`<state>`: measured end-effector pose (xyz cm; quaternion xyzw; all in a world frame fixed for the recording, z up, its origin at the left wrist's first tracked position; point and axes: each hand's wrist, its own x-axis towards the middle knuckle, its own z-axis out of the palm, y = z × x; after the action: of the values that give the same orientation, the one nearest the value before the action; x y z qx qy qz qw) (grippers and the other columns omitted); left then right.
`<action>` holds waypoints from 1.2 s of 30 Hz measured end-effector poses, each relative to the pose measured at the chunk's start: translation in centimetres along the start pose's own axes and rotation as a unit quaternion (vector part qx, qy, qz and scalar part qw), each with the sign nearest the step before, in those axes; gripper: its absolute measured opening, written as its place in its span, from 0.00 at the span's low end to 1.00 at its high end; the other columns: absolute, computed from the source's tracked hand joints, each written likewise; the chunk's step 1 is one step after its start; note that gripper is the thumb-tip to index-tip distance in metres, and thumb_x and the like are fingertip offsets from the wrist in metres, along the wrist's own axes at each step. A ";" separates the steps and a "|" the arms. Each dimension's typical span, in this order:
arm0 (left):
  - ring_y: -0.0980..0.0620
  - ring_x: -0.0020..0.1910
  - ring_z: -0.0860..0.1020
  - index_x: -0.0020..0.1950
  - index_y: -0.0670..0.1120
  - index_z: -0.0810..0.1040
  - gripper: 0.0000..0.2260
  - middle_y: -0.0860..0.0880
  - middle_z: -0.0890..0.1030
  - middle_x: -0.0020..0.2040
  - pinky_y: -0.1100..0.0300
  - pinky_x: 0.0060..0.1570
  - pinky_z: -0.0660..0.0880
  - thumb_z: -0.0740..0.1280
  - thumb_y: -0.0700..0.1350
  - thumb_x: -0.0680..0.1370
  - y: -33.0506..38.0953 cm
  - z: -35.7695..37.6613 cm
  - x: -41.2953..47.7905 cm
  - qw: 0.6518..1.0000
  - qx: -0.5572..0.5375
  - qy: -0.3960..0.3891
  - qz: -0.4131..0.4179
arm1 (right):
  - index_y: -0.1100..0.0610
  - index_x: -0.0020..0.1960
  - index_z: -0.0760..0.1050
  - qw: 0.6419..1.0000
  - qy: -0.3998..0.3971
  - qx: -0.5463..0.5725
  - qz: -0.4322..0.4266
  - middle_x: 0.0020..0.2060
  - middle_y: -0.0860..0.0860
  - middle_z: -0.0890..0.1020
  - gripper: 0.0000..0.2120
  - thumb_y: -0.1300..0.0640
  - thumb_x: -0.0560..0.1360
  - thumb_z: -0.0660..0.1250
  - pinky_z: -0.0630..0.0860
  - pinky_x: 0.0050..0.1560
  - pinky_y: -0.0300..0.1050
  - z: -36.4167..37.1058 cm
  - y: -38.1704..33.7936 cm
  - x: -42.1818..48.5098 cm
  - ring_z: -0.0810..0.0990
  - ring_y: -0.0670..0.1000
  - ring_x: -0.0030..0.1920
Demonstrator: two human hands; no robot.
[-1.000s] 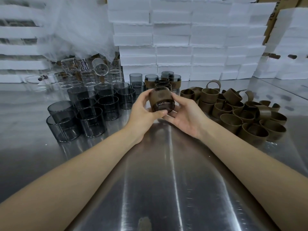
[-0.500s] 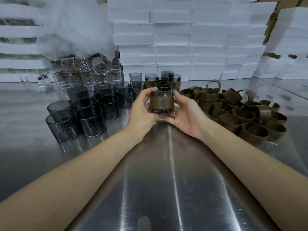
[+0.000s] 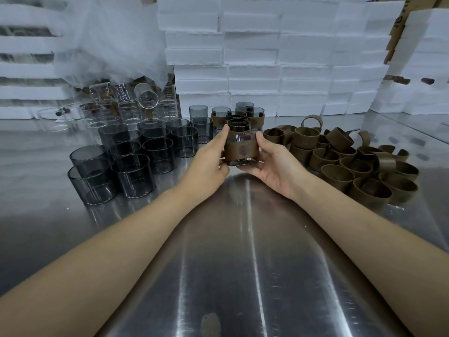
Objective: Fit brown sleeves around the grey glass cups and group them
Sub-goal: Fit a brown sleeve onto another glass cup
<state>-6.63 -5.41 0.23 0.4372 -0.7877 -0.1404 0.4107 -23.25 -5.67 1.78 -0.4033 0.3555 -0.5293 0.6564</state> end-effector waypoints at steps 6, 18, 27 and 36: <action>0.44 0.43 0.82 0.72 0.42 0.68 0.28 0.49 0.76 0.58 0.62 0.45 0.75 0.61 0.26 0.73 0.2 -0.1 -0.1 0.999 -0.023 0.015 0.019 | 0.60 0.65 0.74 1.000 0.002 -0.008 0.003 0.62 0.62 0.79 0.17 0.51 0.82 0.59 0.78 0.59 0.54 0.0 -0.1 -0.1 0.78 0.61 0.62; 0.37 0.42 0.80 0.69 0.44 0.69 0.25 0.37 0.81 0.47 0.48 0.49 0.77 0.62 0.28 0.74 0.4 -0.5 0.1 1.000 -0.009 0.000 -0.002 | 0.62 0.64 0.74 1.000 -0.006 0.010 0.006 0.62 0.64 0.78 0.16 0.53 0.82 0.58 0.77 0.59 0.55 0.0 -0.2 -0.2 0.78 0.61 0.62; 0.40 0.42 0.82 0.68 0.44 0.71 0.25 0.40 0.81 0.50 0.61 0.46 0.74 0.62 0.27 0.73 0.1 -0.5 0.0 1.000 -0.025 0.009 0.002 | 0.59 0.57 0.76 1.000 -0.012 0.003 0.003 0.60 0.62 0.79 0.13 0.53 0.83 0.56 0.77 0.59 0.56 -0.1 0.0 0.0 0.78 0.61 0.62; 0.65 0.33 0.75 0.68 0.42 0.72 0.26 0.53 0.79 0.42 0.75 0.42 0.68 0.61 0.25 0.71 0.2 -0.5 -0.1 0.999 -0.028 0.028 0.008 | 0.60 0.61 0.75 0.999 -0.023 0.025 0.016 0.61 0.62 0.78 0.14 0.53 0.83 0.56 0.78 0.58 0.54 -0.3 0.2 0.2 0.78 0.60 0.62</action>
<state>-6.39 -5.13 0.59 0.4225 -0.7755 -0.1468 0.4455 -23.44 -5.92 1.45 -0.3929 0.3330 -0.5180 0.6829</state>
